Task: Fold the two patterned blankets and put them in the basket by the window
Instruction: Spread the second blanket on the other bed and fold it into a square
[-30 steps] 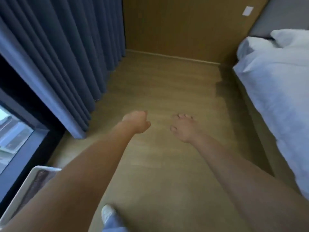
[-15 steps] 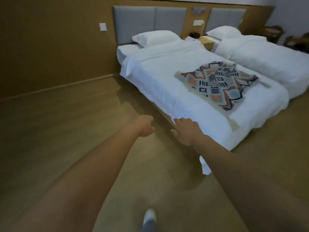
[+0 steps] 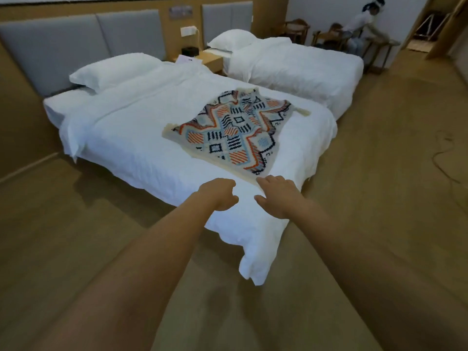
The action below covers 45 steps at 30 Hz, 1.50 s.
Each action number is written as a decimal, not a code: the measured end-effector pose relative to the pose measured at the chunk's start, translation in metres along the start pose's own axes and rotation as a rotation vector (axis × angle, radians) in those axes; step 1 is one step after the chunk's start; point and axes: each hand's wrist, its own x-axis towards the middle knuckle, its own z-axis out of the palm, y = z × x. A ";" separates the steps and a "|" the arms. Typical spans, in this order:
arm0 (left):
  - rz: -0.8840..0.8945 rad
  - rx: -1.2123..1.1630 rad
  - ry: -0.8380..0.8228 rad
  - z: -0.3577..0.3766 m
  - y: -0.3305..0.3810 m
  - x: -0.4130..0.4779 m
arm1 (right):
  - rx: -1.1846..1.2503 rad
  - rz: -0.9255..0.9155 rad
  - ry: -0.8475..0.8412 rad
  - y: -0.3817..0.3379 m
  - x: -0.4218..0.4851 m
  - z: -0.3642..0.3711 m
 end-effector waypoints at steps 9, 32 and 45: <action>-0.031 -0.055 0.007 -0.013 0.126 0.167 | -0.032 -0.028 -0.049 0.195 0.082 -0.001; -0.132 -0.047 -0.130 -0.080 0.227 0.609 | 0.040 -0.055 -0.185 0.527 0.415 -0.018; -0.373 -0.108 -0.134 -0.094 0.263 0.792 | 0.044 -0.241 -0.320 0.694 0.616 -0.015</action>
